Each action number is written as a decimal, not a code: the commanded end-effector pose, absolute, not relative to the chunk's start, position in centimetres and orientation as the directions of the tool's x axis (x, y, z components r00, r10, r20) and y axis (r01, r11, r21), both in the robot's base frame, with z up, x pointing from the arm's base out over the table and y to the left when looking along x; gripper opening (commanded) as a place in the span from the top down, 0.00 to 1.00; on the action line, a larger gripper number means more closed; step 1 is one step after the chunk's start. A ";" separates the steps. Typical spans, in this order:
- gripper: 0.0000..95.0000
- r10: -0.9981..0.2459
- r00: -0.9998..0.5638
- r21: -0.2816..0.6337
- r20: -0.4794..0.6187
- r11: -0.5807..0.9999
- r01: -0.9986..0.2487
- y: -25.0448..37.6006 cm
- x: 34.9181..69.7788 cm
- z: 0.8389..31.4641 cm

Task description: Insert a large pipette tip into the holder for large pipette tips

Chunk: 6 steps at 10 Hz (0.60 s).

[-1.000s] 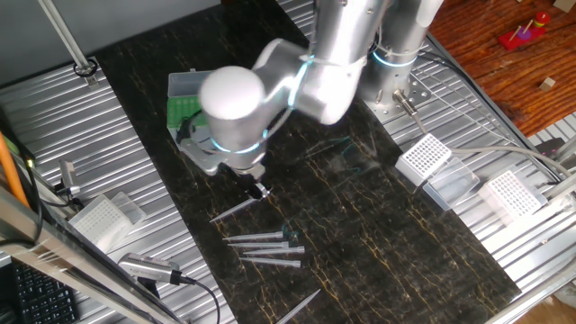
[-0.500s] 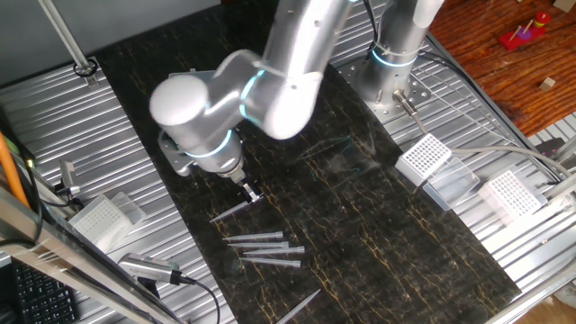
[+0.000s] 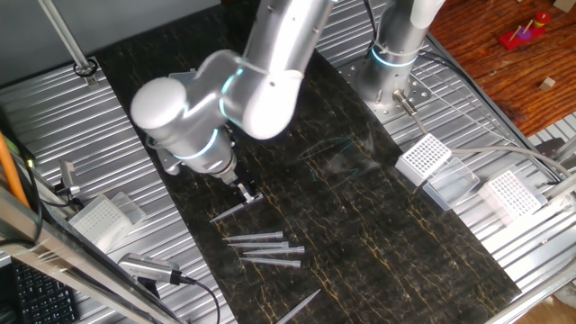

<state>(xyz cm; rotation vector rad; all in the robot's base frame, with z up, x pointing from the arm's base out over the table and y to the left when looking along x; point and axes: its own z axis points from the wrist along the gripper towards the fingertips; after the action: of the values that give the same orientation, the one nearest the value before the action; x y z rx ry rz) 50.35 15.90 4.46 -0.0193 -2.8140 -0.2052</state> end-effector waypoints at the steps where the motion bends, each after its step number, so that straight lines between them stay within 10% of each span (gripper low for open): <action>1: 1.00 -0.023 -0.947 0.143 0.320 0.989 0.024 15.7 50.2 4.6; 6: 1.00 -0.052 -0.945 0.180 0.322 0.984 0.007 14.0 48.4 2.8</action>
<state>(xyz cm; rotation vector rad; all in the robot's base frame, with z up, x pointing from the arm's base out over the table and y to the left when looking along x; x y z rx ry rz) 48.15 13.92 2.84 0.0321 -2.8026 -0.2560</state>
